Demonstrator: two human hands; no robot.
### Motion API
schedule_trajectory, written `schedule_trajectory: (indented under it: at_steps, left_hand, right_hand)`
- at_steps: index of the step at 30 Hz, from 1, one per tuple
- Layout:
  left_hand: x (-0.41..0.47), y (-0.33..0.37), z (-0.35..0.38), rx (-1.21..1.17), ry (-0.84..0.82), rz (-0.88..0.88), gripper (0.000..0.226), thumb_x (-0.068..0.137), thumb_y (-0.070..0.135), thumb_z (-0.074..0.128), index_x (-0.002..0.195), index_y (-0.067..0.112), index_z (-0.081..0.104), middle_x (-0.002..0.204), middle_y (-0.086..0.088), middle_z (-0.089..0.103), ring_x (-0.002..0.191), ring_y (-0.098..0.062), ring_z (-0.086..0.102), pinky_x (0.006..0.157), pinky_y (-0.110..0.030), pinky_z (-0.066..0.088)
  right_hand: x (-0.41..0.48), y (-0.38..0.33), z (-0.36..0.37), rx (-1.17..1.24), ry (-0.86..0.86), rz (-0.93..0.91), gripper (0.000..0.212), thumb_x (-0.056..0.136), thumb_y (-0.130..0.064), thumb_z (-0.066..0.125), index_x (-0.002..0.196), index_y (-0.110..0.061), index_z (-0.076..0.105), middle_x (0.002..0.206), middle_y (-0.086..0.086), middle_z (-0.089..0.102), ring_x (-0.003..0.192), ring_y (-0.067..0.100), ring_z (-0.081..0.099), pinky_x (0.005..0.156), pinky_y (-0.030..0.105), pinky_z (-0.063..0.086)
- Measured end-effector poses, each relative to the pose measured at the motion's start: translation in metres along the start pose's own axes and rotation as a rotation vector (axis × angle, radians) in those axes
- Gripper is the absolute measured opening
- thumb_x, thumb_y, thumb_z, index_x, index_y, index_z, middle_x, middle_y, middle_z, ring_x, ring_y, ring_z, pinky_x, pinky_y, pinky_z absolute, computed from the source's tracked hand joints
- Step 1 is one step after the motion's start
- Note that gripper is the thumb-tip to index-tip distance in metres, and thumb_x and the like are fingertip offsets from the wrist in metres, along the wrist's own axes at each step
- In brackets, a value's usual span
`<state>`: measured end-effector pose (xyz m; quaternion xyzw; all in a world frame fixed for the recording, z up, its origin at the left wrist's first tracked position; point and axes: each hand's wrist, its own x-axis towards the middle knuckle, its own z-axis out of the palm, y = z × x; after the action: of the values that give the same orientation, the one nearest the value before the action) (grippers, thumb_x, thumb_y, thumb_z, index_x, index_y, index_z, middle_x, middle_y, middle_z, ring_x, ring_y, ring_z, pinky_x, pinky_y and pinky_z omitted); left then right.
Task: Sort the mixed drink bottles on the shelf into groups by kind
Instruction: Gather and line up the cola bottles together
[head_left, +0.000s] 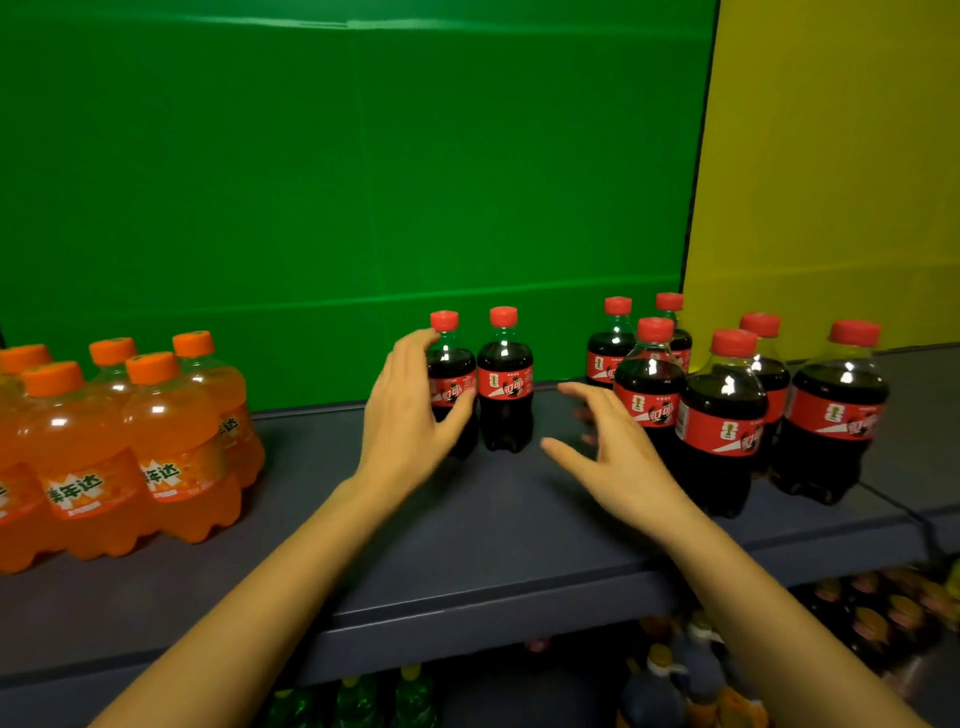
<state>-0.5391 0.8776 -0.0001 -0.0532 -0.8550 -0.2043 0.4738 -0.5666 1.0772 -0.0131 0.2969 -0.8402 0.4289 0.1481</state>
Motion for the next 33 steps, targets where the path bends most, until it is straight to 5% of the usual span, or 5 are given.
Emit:
schedule_trajectory:
  at_steps: [3, 5, 10, 20, 33]
  left_hand:
    - [0.003, 0.037, 0.001, -0.120, 0.032, 0.100, 0.039, 0.078, 0.024, 0.059, 0.112, 0.008, 0.049, 0.107, -0.008, 0.056, 0.096, -0.020, 0.051, 0.082, -0.034, 0.042]
    - [0.000, 0.059, 0.015, -0.225, -0.074, 0.081, 0.043, 0.078, 0.028, 0.060, 0.113, 0.008, 0.048, 0.109, -0.007, 0.055, 0.100, -0.021, 0.053, 0.086, -0.034, 0.043]
    - [-0.006, 0.093, 0.065, -0.455, -0.422, -0.106, 0.078, 0.073, 0.028, 0.073, 0.135, 0.011, 0.028, 0.136, -0.004, 0.040, 0.122, -0.017, 0.043, 0.103, -0.033, 0.038]
    - [0.006, 0.100, 0.110, -0.803, -0.688, -0.459, 0.079, 0.068, -0.001, 0.074, 0.130, 0.014, 0.029, 0.121, -0.004, 0.054, 0.115, -0.021, 0.053, 0.097, -0.035, 0.046]
    - [0.006, 0.066, 0.047, -0.823, -0.468, -0.494, 0.068, 0.065, 0.003, 0.079, 0.125, 0.006, 0.048, 0.120, -0.003, 0.061, 0.107, -0.013, 0.059, 0.084, -0.016, 0.049]
  right_hand:
    - [-0.042, 0.000, -0.025, -0.033, 0.189, -0.095, 0.037, 0.082, -0.019, 0.064, 0.116, -0.028, 0.051, 0.112, -0.014, 0.053, 0.104, 0.000, 0.051, 0.085, 0.017, 0.047]
    - [-0.062, 0.006, -0.037, -0.039, 0.368, -0.100, 0.031, 0.080, -0.014, 0.066, 0.103, -0.029, 0.052, 0.101, -0.016, 0.053, 0.096, 0.001, 0.052, 0.079, 0.014, 0.045]
    - [-0.075, 0.035, -0.053, -0.090, 0.659, 0.070, 0.049, 0.073, -0.012, 0.073, 0.113, -0.011, 0.044, 0.111, -0.004, 0.038, 0.107, 0.022, 0.047, 0.091, 0.038, 0.045]
    - [-0.067, 0.057, -0.050, 0.022, 0.401, 0.361, 0.075, 0.071, -0.031, 0.075, 0.129, -0.014, 0.033, 0.128, 0.003, 0.049, 0.115, 0.020, 0.050, 0.094, 0.038, 0.047]
    - [-0.058, 0.040, -0.046, -0.043, 0.262, 0.365, 0.074, 0.071, -0.046, 0.071, 0.131, -0.018, 0.036, 0.131, 0.000, 0.052, 0.119, 0.020, 0.050, 0.099, 0.045, 0.043]
